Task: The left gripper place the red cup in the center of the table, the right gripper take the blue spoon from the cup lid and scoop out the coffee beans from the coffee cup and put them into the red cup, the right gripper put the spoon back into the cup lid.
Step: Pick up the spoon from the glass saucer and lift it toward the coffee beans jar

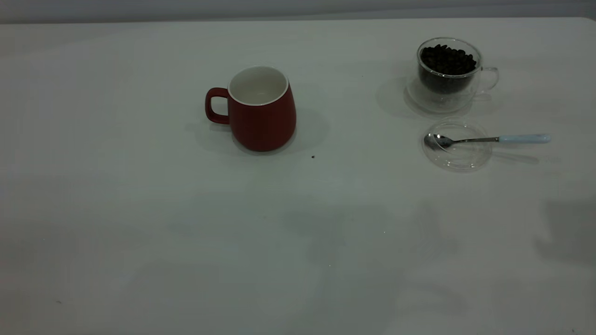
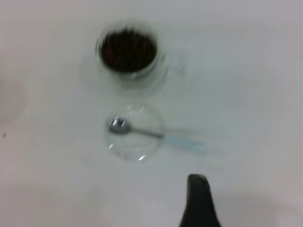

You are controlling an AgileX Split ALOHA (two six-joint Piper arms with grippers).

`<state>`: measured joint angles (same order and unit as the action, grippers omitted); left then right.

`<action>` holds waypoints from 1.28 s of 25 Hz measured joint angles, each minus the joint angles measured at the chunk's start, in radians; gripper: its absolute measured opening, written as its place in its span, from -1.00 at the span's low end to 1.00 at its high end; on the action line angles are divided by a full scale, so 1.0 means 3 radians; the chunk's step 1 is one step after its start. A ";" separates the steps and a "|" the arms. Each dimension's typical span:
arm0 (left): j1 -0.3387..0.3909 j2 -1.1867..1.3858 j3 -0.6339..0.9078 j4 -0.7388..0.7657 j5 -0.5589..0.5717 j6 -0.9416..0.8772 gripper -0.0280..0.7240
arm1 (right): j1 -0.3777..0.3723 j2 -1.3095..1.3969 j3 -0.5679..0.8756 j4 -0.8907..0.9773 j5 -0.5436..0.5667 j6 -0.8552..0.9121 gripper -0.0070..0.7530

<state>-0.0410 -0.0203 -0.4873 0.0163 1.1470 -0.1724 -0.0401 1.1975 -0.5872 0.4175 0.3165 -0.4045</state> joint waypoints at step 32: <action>0.0000 0.0000 0.0000 0.0000 0.0000 -0.0011 0.64 | -0.1161 0.3684 -0.1265 0.3917 0.1097 -0.3246 0.41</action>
<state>-0.0410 -0.0203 -0.4873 0.0163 1.1470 -0.1757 -0.3885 2.3028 -0.9667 1.5927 0.6456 -1.3783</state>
